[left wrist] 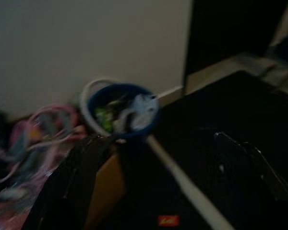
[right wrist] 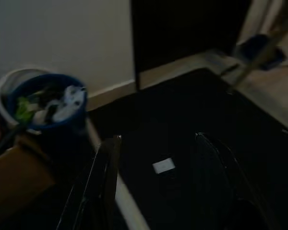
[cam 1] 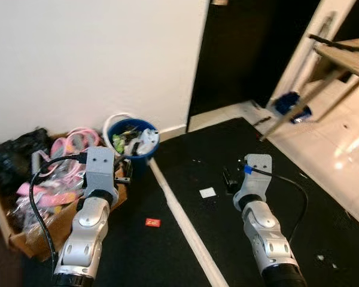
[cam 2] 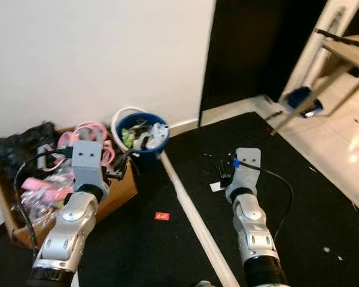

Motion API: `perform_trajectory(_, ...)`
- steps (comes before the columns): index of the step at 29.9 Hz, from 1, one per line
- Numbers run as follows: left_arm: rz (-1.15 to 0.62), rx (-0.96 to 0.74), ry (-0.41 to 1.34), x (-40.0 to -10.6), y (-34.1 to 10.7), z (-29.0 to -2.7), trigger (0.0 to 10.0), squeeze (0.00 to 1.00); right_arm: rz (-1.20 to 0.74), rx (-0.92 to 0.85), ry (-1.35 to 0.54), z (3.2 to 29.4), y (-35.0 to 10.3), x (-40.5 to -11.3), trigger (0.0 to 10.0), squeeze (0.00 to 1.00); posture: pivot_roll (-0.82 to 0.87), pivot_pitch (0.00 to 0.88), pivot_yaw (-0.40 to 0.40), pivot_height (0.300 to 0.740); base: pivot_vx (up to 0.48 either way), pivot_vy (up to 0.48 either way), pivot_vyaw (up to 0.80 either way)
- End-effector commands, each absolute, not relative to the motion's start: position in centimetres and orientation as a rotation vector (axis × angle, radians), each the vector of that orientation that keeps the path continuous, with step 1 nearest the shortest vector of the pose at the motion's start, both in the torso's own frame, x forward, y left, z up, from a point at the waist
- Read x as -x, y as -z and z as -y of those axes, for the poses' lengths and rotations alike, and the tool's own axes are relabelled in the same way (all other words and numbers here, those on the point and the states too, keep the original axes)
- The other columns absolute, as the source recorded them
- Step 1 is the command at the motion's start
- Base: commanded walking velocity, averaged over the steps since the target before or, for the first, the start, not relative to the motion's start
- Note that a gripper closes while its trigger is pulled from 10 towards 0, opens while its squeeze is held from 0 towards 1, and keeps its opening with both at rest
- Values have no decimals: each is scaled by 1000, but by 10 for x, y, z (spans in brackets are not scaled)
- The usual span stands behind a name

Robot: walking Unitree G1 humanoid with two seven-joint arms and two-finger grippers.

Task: Picking trash to rubbish bin

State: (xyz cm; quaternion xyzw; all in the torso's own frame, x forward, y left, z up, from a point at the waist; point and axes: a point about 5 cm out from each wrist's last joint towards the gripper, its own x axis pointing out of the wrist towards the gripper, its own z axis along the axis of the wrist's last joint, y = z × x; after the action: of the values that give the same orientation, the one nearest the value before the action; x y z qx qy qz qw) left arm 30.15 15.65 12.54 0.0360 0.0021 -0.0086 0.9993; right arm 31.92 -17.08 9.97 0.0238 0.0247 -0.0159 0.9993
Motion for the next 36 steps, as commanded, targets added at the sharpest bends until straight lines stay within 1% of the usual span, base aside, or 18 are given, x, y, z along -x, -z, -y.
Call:
perform_trajectory(1,-24,-60,20,-300,-121,-155,10000,0,-71,-50,41,173,-95,-317,10000,0,27,120,-13,740,0,0,-800)
perform_trajectory(11,-18,-53,14,-301,-121,-155,10000,0,-72,-48,46,173,-95,-317,10000,0,24,123,-14,740,0,0,-800)
perform_trajectory(13,-14,-17,12,-301,-123,-154,10000,0,-74,-46,48,174,-95,-317,10000,0,23,126,-15,740,0,0,-800)
perform_trajectory(21,-14,22,26,-301,-124,-151,10000,0,-75,-45,50,175,-95,-317,10000,0,21,128,-16,740,0,0,-800)
perform_trajectory(25,-15,-3,29,-301,-123,-151,10000,0,-75,-44,53,176,-95,-317,10000,0,18,132,-17,740,0,0,-800)
perform_trajectory(36,-12,-4,34,-301,-124,-151,10000,0,-78,-42,58,177,-96,-316,10000,0,19,141,-19,740,0,0,-800)
